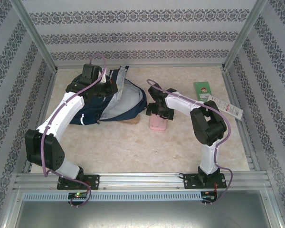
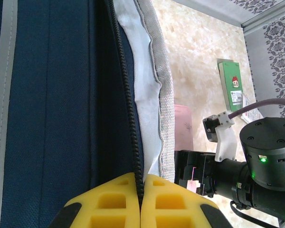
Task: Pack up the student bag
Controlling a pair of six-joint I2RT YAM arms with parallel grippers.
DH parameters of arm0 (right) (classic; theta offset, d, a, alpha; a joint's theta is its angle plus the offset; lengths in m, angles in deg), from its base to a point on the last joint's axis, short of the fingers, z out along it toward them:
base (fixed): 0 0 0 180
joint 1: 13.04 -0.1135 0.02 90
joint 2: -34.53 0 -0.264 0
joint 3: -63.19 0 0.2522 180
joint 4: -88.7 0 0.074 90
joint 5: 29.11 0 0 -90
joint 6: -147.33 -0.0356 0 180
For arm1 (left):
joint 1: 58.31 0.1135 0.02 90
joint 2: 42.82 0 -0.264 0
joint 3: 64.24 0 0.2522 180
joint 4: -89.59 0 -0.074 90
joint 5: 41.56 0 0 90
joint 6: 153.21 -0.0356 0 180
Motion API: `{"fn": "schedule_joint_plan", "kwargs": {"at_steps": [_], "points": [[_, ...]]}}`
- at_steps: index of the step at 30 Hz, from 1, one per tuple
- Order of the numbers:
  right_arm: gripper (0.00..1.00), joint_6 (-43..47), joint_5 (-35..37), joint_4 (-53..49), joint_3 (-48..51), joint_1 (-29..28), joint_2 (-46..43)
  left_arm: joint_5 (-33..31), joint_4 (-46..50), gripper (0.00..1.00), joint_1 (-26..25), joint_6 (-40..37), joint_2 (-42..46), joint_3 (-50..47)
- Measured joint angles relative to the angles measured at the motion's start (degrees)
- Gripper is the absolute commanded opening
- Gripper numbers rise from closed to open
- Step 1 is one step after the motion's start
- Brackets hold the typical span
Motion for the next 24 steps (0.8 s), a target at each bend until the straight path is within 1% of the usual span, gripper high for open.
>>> {"fn": "schedule_joint_plan", "kwargs": {"at_steps": [11,19,24], "points": [[0.98,1.53,3.69,-1.27,-3.13,-2.78,1.99,0.0,-0.02,0.0,0.0,0.13,0.0,0.0],[0.98,1.53,4.35,-1.38,-2.95,-2.89,1.42,0.0,0.0,0.0,0.0,0.15,0.0,0.0],[0.98,2.64,5.88,-4.44,-3.13,-3.04,0.7,0.0,0.0,0.0,0.0,0.15,0.0,-0.02]]}}
